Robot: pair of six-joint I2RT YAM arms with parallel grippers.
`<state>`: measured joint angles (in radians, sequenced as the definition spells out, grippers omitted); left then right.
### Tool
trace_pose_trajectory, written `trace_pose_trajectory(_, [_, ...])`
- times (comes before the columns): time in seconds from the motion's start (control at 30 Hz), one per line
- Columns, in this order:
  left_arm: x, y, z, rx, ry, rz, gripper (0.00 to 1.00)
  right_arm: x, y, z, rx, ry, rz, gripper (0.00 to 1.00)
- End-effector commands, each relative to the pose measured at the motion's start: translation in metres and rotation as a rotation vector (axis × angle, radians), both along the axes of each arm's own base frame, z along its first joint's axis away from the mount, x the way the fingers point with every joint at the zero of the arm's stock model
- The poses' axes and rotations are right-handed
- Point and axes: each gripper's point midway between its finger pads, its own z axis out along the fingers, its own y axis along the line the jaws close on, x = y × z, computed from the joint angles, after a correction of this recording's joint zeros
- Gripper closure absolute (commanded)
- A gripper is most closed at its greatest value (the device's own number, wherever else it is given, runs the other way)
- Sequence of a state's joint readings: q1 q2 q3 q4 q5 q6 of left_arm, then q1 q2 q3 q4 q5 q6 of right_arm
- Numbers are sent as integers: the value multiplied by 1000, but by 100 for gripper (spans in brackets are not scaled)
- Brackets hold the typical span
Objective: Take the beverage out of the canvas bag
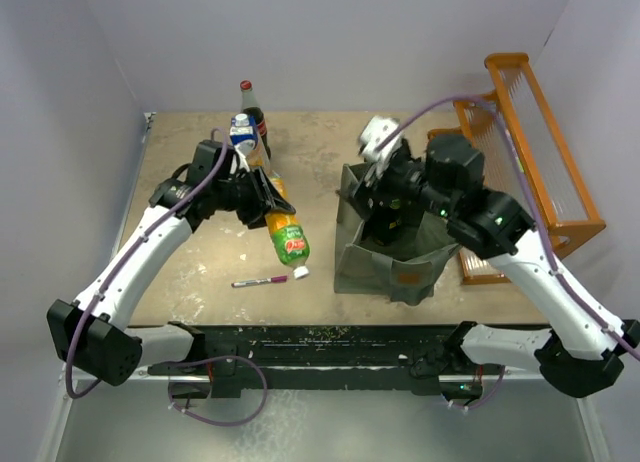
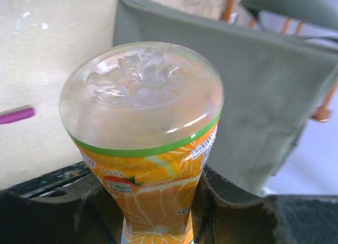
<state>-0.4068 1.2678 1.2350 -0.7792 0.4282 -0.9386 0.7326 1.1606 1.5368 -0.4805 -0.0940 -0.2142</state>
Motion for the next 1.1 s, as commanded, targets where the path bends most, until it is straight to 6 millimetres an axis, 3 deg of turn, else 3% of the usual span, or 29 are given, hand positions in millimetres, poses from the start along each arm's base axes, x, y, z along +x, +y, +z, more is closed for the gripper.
trace_pose_trajectory(0.0, [4,-15,66,-312,1,91,75,-44,59,10,-163,-457,406,0])
trace_pose_trajectory(0.13, [5,-15,68,-423,70,182,75,-64,84,-26,-324,-593,616,0])
trace_pose_trajectory(0.3, [2,-7,70,-466,115,281,74,-67,90,-48,-359,-644,667,0])
trace_pose_trajectory(0.4, [0,1,75,-528,137,375,75,-75,91,-44,-294,-631,665,0])
trace_pose_trajectory(0.63, [-2,13,89,-669,157,502,78,-96,72,-3,26,-560,548,0])
trace_pose_trajectory(0.8, [-2,16,98,-702,162,524,78,-109,72,-4,120,-465,571,0])
trace_pose_trajectory(1.03, [-2,21,110,-773,180,575,77,-109,82,2,223,-424,569,1])
trace_pose_trajectory(1.07, [-2,21,112,-785,186,578,76,-106,86,-14,203,-397,569,1])
